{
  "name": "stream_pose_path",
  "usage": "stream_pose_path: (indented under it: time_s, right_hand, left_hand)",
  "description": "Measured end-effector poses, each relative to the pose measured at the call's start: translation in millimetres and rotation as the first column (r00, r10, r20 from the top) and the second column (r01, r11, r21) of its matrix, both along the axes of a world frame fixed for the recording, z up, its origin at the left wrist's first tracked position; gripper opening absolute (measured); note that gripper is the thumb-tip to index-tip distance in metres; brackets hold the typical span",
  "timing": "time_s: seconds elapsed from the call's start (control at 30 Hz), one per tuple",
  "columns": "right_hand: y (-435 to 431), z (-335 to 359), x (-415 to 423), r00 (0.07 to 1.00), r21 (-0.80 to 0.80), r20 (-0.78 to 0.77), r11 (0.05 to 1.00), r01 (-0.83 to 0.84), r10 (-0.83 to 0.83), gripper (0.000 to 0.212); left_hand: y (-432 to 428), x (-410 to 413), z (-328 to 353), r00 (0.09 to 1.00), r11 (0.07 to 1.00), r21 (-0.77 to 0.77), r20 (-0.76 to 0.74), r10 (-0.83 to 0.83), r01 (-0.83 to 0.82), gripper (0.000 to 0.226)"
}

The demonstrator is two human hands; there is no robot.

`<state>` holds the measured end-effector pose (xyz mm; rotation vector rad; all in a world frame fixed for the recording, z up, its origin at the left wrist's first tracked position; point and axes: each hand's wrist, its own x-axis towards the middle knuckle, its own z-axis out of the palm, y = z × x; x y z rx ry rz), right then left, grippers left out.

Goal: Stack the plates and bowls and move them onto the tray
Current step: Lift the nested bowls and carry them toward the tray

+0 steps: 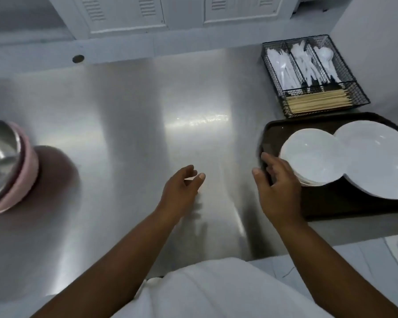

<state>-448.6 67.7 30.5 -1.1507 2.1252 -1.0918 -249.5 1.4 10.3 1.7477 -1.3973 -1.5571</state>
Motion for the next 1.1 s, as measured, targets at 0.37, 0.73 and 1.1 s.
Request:
stream_pose_path:
  time_s: [0.37,0.73,1.1]
  right_hand:
    - [-79,-18,275,0.844,0.187,0.306,0.841,-0.508,0.441,0.043]
    - [-174,-15,465,0.788,0.238,0.474,0.805,-0.544,0.392,0.07]
    - [-192,-14,488,0.838,0.212,0.34,0.833,-0.511,0.427,0.031]
  left_hand:
    - [48,298,-25,0.777,0.778,0.046,-0.041,0.628,-0.626,0.05]
    - [23,494,-22,0.501,0.513,0.026,-0.171,0.848,-0.858,0.092]
    - [-2,508,-18,0.51,0.531,0.013,-0.266,0.818,-0.847,0.037]
